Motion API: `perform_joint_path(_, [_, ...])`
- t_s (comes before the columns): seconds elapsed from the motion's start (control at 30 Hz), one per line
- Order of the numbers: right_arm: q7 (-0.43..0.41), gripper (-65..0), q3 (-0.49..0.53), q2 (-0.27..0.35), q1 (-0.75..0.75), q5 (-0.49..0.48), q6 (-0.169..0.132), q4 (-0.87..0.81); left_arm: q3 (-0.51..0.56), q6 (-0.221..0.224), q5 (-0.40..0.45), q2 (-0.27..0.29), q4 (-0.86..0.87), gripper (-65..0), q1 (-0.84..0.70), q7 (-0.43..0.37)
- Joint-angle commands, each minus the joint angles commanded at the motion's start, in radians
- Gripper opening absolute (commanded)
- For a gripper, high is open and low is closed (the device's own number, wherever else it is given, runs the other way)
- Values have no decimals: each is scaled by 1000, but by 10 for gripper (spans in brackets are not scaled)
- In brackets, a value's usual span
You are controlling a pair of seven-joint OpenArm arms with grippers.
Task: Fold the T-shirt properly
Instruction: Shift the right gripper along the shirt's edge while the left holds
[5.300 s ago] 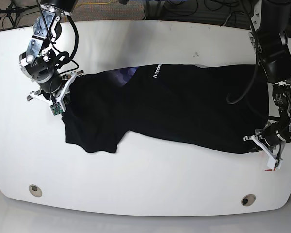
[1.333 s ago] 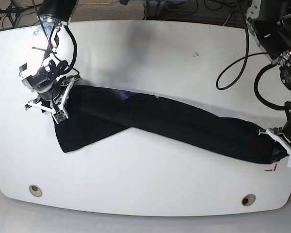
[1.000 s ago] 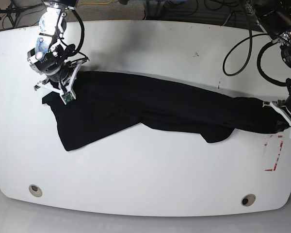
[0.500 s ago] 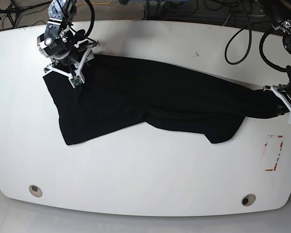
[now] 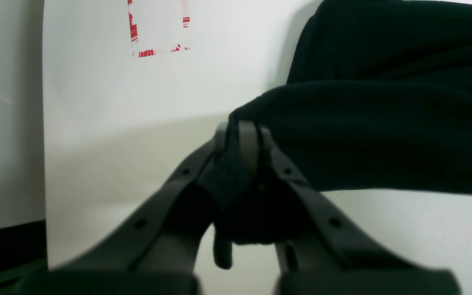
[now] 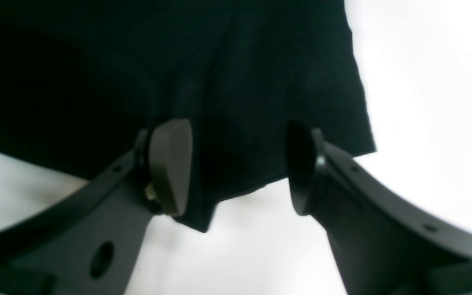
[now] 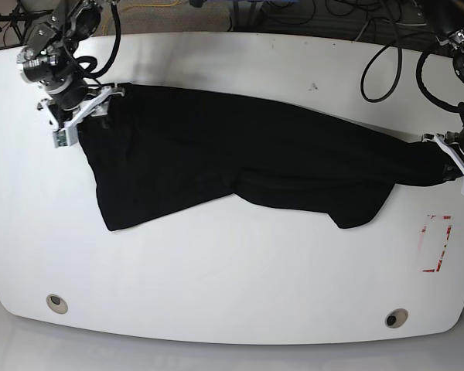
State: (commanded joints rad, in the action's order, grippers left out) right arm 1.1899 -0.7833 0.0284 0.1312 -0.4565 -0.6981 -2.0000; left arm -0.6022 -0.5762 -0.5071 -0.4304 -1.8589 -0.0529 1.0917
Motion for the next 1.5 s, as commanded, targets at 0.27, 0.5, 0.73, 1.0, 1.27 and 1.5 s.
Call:
perform_joint_path(0.27, [8, -298, -12, 60, -158, 143, 0, 180, 0, 0, 0, 0, 0, -650, 3, 0])
perform_joint_path(0.5, [-60, -298, -11, 135, -269, 153, 0, 453, 0, 0, 0, -2, 0, -650, 3, 0])
perform_joint_path(0.73, [-110, -298, -11, 170, -344, 153, 0, 624, 0, 0, 0, -2, 0, -650, 0, 0])
perform_joint_path(1.0, [-143, -296, -11, 172, -391, 153, 0, 744, 0, 0, 0, -2, 0, -650, -3, 0])
perform_joint_path(1.27, [-204, -296, 28, 147, -416, 153, 0, 836, 0, 0, 0, -2, -2, -650, -3, 2])
perform_joint_path(1.5, [-238, -296, 49, 143, -423, 153, 0, 899, 0, 0, 0, -2, -2, -650, -2, 2])
